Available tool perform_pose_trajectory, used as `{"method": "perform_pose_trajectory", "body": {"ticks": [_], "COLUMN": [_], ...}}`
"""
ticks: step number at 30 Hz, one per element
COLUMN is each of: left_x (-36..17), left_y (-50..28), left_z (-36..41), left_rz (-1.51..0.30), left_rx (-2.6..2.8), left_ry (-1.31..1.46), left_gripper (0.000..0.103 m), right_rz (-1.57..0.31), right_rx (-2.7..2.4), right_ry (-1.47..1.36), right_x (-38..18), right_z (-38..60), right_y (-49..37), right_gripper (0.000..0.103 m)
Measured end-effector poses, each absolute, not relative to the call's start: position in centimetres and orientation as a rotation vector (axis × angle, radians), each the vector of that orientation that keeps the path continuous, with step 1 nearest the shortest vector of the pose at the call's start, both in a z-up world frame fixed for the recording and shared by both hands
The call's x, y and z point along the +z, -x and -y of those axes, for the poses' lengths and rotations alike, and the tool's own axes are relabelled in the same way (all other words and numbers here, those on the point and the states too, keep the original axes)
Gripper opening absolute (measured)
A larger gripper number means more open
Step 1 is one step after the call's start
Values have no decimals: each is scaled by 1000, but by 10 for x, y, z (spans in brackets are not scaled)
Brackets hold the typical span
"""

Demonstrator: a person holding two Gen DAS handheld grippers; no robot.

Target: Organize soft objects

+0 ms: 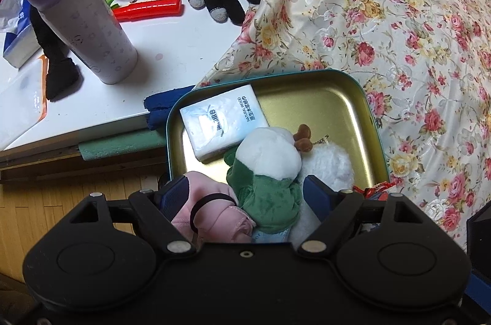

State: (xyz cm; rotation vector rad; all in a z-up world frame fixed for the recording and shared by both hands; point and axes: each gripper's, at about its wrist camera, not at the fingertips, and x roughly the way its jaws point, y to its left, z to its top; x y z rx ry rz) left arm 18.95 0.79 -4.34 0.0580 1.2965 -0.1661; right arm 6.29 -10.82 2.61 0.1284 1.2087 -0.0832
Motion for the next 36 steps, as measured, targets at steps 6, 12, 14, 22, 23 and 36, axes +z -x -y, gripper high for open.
{"method": "perform_pose_trajectory", "body": {"ticks": [6,12,14,22,23,36], "left_x": [-46,-37,-33,-17,-16,-5], "left_y": [-175,-142,-129,-75,-69,-5], "left_z": [-5,-3,-5,-11,-11,0], "left_rz": [-1289,-1277,-1276,-1262,-1263,-1240], "left_rx": [-160,-181,-187,-186,-185,-224], "left_ry": [-110,-134,-121,-102,-106,-170], "left_gripper": [78,78,80,84,84,85], "right_rz": [-1219,-1239,-1254,-1280,-1278,-1290], "right_rx": [-106,-139,-160,-211,-218,-329], "right_ry": [-153,-198,-216,-247,-251,-296], "right_x": [32,38,38,39,39,28], "right_z": [109,114,117,128,130,149], "right_y": [-45,-14,-4,37,43,89], "right_gripper": [62,62,62,63,63,64]}}
